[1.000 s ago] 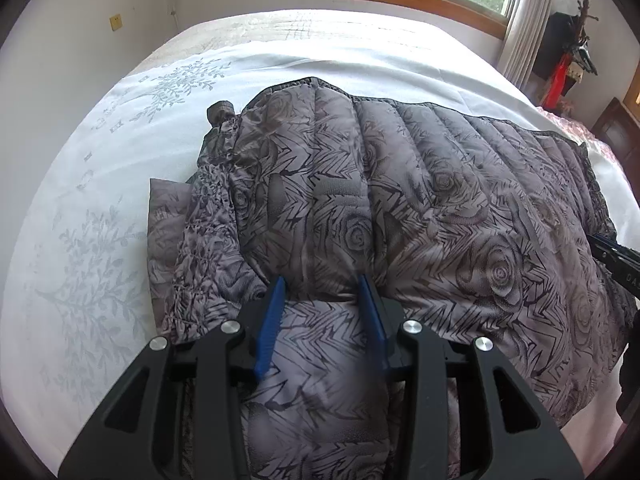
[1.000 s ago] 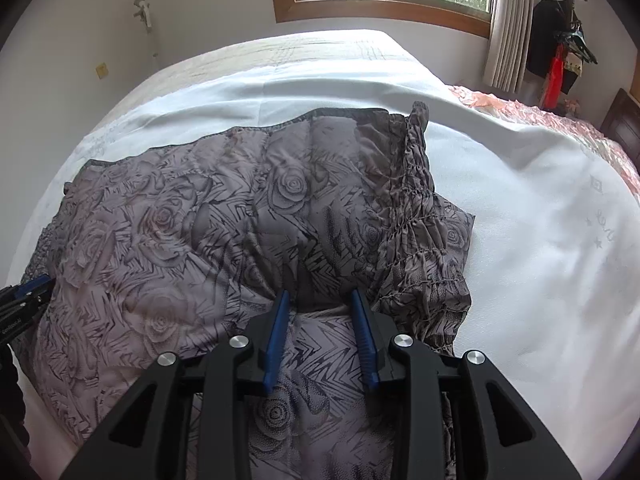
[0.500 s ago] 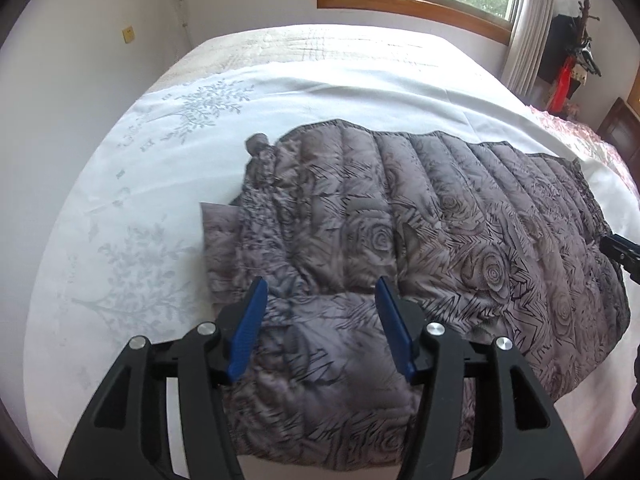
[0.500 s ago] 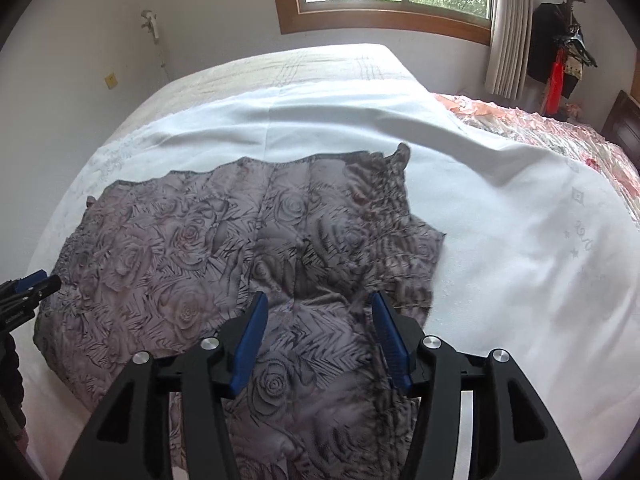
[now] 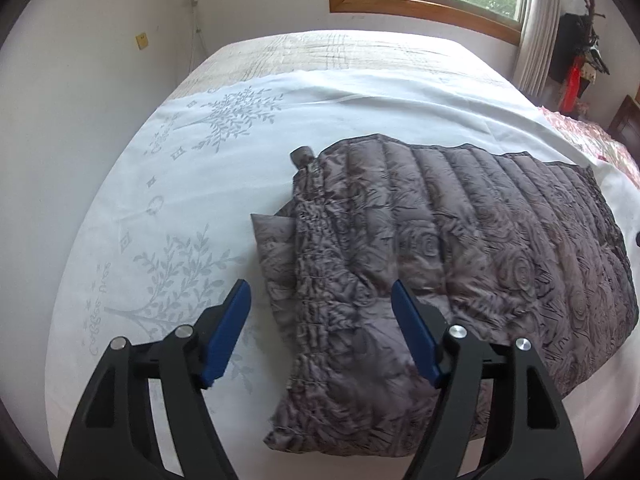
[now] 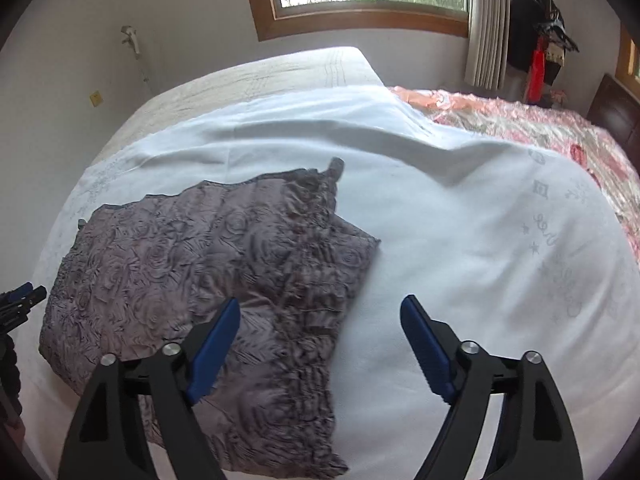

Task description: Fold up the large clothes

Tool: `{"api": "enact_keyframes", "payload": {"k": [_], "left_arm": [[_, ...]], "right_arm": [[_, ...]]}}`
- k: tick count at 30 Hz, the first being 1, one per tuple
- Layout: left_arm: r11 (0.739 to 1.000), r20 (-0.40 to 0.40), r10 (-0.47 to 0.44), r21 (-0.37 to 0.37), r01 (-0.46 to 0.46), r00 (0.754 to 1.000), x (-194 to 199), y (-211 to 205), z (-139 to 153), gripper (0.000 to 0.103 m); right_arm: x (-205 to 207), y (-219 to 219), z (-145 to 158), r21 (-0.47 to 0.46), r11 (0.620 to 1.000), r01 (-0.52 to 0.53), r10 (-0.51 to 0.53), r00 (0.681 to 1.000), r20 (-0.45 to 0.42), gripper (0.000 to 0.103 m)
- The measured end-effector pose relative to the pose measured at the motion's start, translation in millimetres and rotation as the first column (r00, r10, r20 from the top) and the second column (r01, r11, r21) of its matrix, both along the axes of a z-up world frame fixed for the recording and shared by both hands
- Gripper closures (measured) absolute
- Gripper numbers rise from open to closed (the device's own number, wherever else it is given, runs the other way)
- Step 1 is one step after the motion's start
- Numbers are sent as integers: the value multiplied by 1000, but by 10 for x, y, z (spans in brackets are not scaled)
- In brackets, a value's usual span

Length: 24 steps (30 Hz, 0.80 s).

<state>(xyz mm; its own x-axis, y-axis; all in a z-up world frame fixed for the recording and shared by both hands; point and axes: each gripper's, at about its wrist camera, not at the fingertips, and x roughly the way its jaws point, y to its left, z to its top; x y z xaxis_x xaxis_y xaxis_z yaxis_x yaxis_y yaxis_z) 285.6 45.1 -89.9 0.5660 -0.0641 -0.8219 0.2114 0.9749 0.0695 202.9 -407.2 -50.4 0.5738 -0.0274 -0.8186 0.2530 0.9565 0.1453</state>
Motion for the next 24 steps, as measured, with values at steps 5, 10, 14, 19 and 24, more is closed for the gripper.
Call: {"api": "enact_keyframes", "payload": {"k": [5,10,14,19,24], "left_arm": [[998,-70,6,-66,-11,998,148,98,-98,23],[989,-174,9,-141,-34,985,371,207,-290,23],[974,-252,2,-219,-59,968,570,314,-438,23],[945,-317,-38,-319,-70,948,769,389,-629,19],[924,-326,-71,-377,-60,943,866,353,-686,17]], "right_arm": [[38,-155,-141,89,996,0,4,999,-41,15],[135,-259,-353,177,984,-1,17,996,-88,13],[217,-342,-520,253,968,3,30,992,-126,13],[298,-374,-659,310,951,5,43,988,-145,13],[379,-375,-708,340,940,-7,58,988,-142,13]]}}
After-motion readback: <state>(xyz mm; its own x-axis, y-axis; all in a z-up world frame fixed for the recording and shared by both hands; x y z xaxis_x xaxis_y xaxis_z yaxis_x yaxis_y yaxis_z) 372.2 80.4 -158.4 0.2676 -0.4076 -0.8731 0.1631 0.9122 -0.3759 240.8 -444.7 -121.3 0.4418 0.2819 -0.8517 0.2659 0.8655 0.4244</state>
